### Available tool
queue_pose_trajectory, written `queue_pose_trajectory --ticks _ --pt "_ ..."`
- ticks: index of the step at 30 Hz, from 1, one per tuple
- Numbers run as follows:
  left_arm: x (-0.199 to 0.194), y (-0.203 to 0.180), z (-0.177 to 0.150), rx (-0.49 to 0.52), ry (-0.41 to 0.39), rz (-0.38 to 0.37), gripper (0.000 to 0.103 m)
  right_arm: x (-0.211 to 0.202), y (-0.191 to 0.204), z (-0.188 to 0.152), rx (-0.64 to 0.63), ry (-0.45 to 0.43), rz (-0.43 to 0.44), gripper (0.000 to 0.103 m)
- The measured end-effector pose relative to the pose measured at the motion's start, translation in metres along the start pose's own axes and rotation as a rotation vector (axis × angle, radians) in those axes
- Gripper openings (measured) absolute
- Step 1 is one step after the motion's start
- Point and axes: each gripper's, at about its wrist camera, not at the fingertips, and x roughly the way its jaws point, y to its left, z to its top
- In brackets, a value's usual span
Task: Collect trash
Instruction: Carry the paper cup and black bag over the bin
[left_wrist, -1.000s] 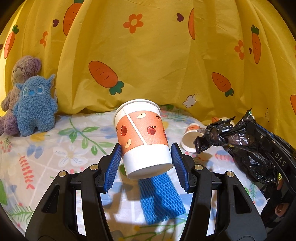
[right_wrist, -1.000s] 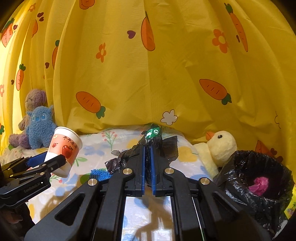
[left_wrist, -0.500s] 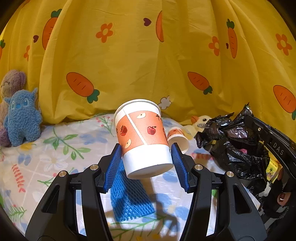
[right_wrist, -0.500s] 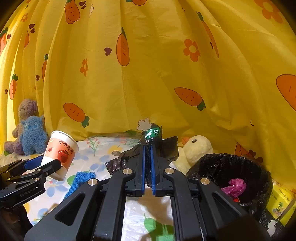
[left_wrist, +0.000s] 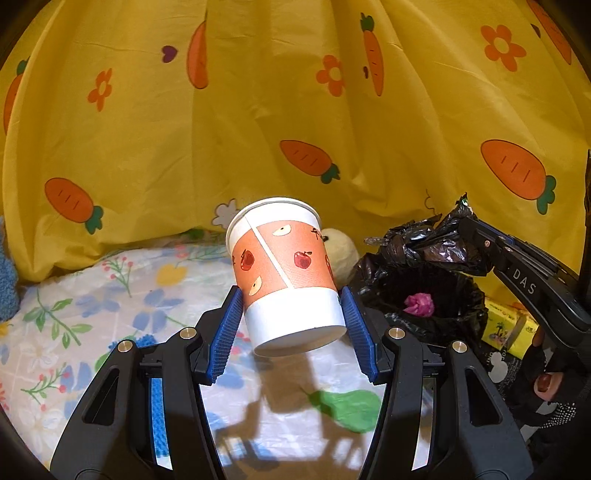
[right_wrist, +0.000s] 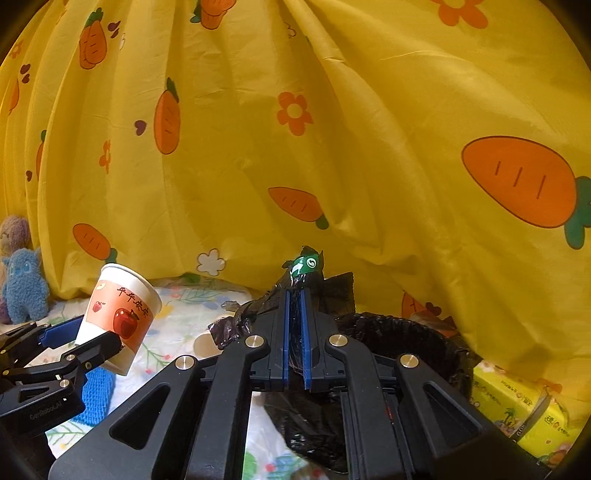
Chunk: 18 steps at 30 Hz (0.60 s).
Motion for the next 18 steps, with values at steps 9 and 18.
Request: queue_pose_trajectory --ticks 9,18 --pt "0.032 -0.040 0.007 0.033 0.019 -0.097 0.054 0.014 -0.047 -0.007 0.047 0.031 -0.090 0.006" --pt "0.067 -0.064 0.014 0.037 0.045 -0.179 0.054 0.026 -0.066 -0.007 0.063 0.043 -0.129 0.006"
